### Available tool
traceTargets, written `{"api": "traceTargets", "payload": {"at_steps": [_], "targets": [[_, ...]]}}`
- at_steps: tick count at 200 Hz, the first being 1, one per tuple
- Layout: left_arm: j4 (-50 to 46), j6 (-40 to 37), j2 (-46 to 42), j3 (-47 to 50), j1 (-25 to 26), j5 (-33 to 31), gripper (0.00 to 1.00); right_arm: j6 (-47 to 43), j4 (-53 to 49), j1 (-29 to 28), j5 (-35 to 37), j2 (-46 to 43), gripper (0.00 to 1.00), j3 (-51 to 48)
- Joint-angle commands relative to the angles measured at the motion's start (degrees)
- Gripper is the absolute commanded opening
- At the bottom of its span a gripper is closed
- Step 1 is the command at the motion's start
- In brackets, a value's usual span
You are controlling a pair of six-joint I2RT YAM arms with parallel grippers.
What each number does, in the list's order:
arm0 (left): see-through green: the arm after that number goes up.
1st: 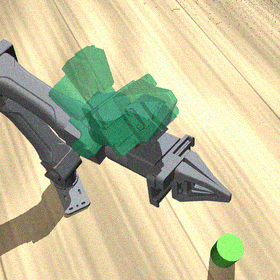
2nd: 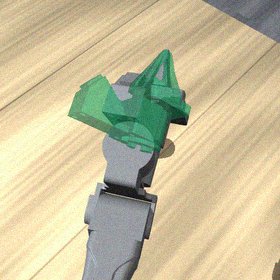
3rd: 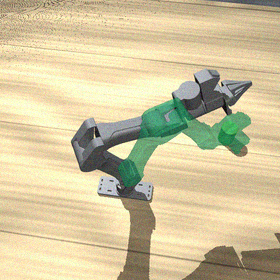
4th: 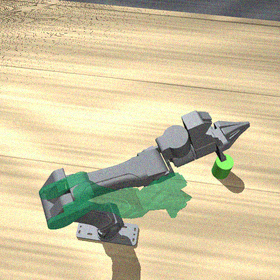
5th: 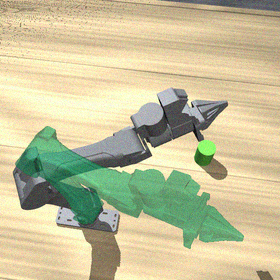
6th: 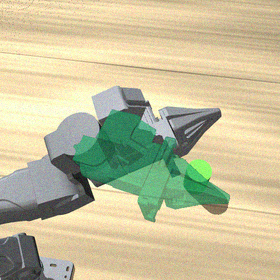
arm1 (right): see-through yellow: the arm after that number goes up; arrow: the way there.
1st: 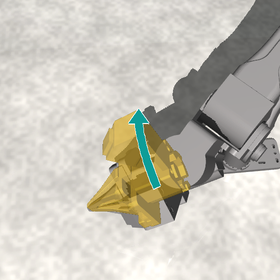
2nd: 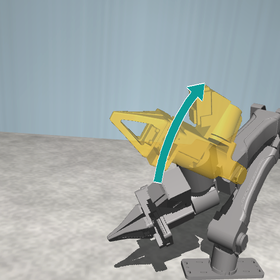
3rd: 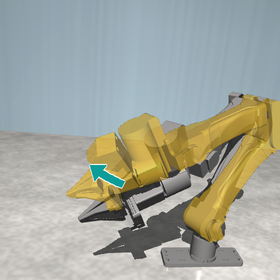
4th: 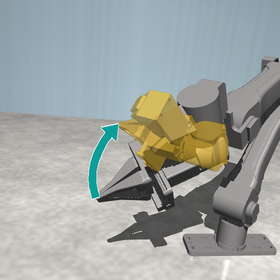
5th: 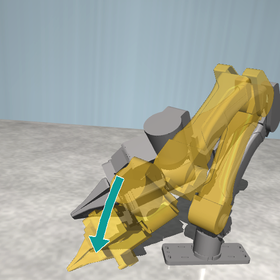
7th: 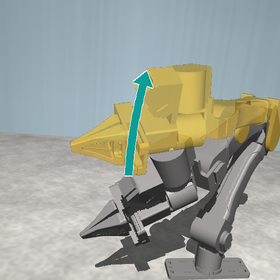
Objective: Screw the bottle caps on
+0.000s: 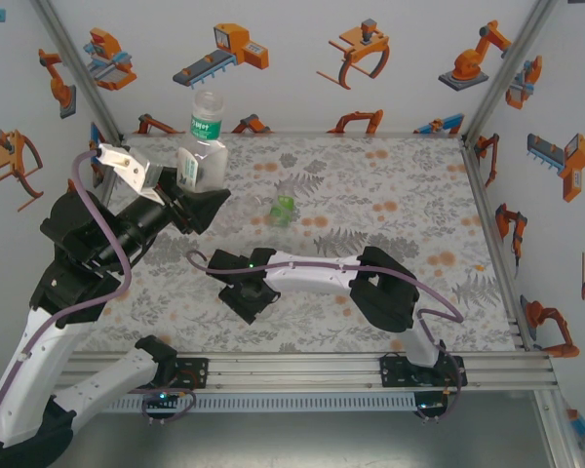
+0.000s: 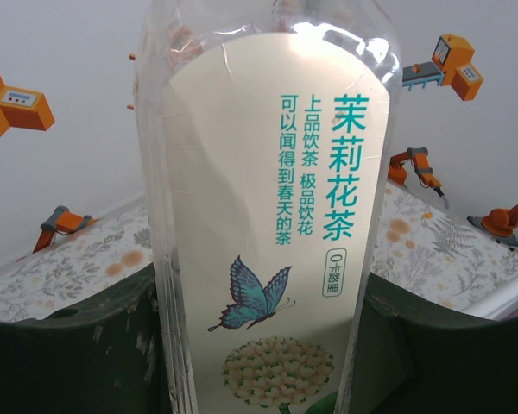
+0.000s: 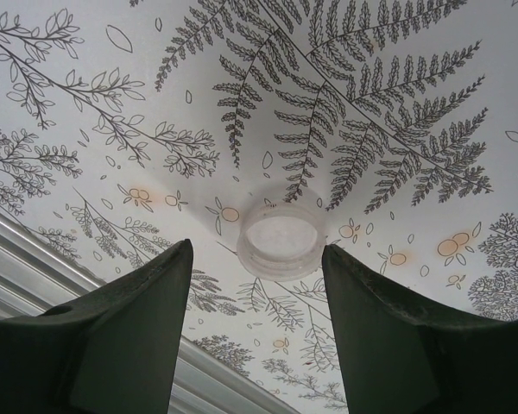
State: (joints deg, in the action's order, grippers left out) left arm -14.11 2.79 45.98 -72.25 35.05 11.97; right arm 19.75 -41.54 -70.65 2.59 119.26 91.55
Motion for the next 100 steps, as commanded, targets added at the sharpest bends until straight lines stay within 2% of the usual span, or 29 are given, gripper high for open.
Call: {"api": "traceTargets", "payload": {"at_steps": [1, 100], "targets": [[2.6, 0.8, -0.3, 0.0, -0.4, 0.3, 0.04, 0.6, -0.7, -0.2, 1.4, -1.8, 0.58, -0.5], [2.9, 1.0, -0.1, 0.3, -0.3, 0.3, 0.04, 0.3, -1.7, -0.1, 0.9, 0.4, 0.58, 0.5]]}}
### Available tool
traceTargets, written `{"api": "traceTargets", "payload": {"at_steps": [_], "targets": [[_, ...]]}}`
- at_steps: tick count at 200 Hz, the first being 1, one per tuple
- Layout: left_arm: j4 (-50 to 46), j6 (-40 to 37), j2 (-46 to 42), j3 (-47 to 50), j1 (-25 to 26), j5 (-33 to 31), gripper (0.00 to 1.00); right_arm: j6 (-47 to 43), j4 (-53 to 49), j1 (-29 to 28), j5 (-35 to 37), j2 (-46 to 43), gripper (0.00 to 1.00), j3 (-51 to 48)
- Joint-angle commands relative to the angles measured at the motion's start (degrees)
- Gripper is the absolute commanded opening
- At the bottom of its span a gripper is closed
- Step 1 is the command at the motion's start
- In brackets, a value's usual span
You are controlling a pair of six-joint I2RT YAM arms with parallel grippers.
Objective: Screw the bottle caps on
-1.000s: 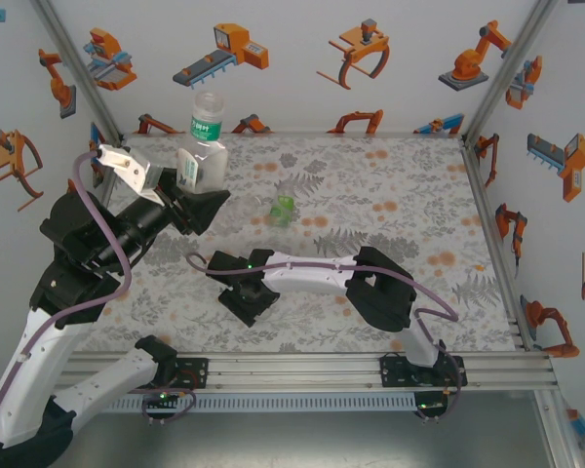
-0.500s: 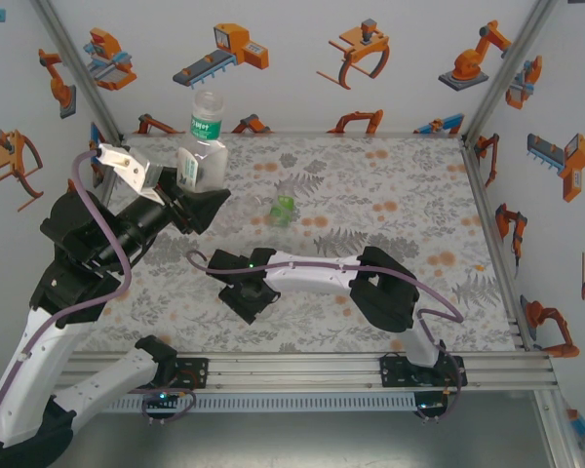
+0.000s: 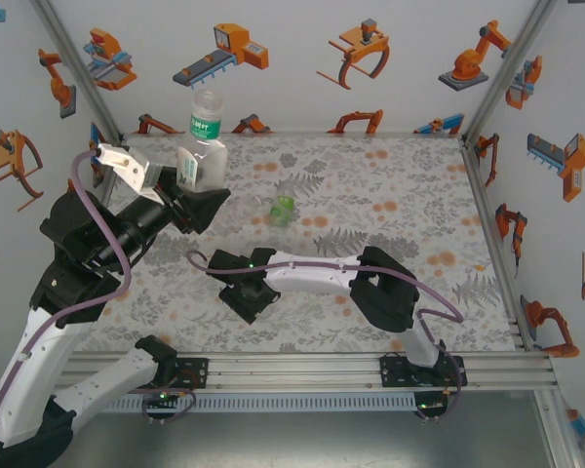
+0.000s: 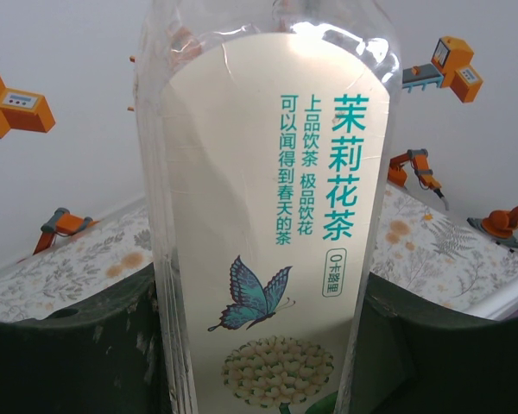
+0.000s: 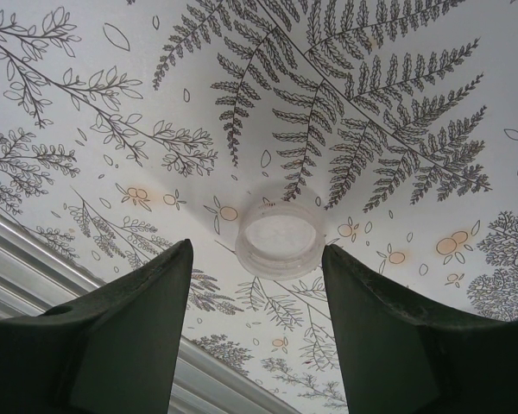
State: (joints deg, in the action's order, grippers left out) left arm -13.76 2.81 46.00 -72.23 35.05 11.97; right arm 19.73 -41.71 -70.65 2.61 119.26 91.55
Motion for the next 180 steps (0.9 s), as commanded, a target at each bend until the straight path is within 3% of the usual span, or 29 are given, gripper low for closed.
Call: {"api": "traceTargets", "payload": {"at_steps": [1, 180], "targets": [[2.5, 0.9, -0.2, 0.2, -0.3, 0.2, 0.04, 0.4, -1.5, -0.2, 0.9, 0.4, 0.58, 0.5], [2.5, 0.9, -0.4, 0.5, -0.3, 0.0, 0.04, 0.1, -2.1, -0.1, 0.8, 2.0, 0.57, 1.0]]}}
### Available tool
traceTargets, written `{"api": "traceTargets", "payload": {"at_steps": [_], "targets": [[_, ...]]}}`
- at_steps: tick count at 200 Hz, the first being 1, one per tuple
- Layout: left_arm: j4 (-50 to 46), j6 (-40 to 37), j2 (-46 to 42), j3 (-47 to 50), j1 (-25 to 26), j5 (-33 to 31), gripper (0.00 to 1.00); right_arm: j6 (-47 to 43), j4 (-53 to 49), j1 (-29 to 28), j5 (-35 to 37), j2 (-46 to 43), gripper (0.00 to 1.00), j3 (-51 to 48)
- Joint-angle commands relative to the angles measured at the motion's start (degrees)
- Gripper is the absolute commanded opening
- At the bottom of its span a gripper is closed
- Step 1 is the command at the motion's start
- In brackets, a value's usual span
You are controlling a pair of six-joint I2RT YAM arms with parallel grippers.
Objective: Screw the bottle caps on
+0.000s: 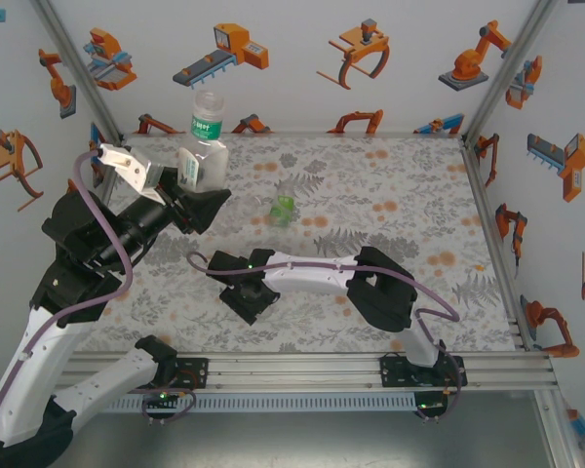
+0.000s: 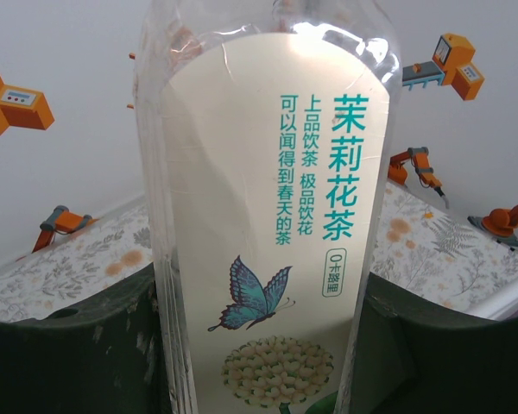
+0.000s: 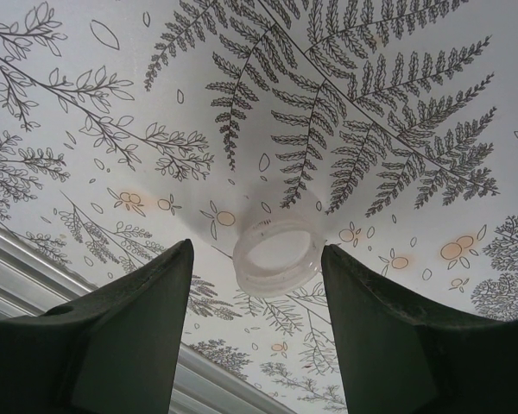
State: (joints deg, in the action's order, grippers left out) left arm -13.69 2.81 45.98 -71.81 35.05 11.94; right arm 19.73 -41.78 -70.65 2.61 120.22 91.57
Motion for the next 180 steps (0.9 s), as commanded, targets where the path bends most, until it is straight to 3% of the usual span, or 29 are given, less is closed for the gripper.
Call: {"api": "traceTargets", "payload": {"at_steps": [1, 55, 139, 180], "targets": [[2.4, 0.9, -0.4, 0.1, -0.3, 0.0, 0.04, 0.1, -2.0, -0.1, 0.8, 1.0, 0.57, 0.9], [2.3, 0.9, -0.3, 0.0, -0.3, -0.2, 0.04, 0.4, -2.0, 0.4, 0.2, 1.5, 0.54, 0.8], [2.1, 0.8, 0.0, -0.1, -0.3, -0.3, 0.04, 1.6, -0.6, 2.1, -1.0, -0.3, 0.23, -1.3], [1.7, 0.6, 0.0, -0.4, -0.3, -0.4, 0.05, 4.8, 6.3, 7.7, -9.0, -5.1, 0.13, -7.0]]}}
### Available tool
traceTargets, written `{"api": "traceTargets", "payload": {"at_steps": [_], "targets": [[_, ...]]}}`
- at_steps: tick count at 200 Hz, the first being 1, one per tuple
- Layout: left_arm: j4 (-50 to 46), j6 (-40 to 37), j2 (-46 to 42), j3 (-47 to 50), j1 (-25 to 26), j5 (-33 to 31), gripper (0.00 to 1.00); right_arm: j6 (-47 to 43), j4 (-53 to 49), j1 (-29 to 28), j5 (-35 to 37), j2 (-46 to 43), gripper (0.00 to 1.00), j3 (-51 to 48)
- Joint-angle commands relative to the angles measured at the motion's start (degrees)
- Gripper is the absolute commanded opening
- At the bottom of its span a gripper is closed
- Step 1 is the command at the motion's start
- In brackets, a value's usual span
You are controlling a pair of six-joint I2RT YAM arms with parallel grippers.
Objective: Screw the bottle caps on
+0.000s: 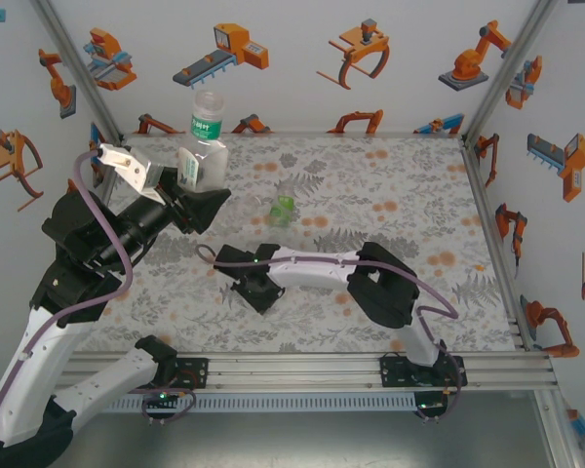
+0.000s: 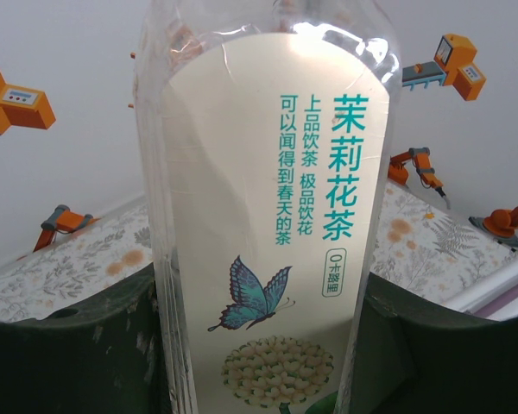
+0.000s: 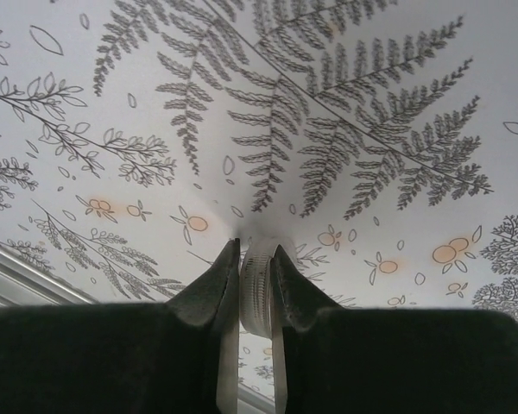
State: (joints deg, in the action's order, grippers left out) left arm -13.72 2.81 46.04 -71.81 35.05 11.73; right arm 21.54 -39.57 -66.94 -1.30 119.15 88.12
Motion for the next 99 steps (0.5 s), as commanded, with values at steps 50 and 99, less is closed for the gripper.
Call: {"api": "traceTargets", "payload": {"at_steps": [50, 99], "targets": [[2.1, 1.5, -0.1, 0.5, -0.4, 0.1, 0.04, 9.3, 17.6, 16.9, -17.2, -9.7, 0.13, -12.2], [2.2, 2.5, -0.1, 1.4, -0.4, 0.5, 0.05, 15.2, 30.2, 31.2, -26.8, -13.5, 0.15, -21.9]]}}
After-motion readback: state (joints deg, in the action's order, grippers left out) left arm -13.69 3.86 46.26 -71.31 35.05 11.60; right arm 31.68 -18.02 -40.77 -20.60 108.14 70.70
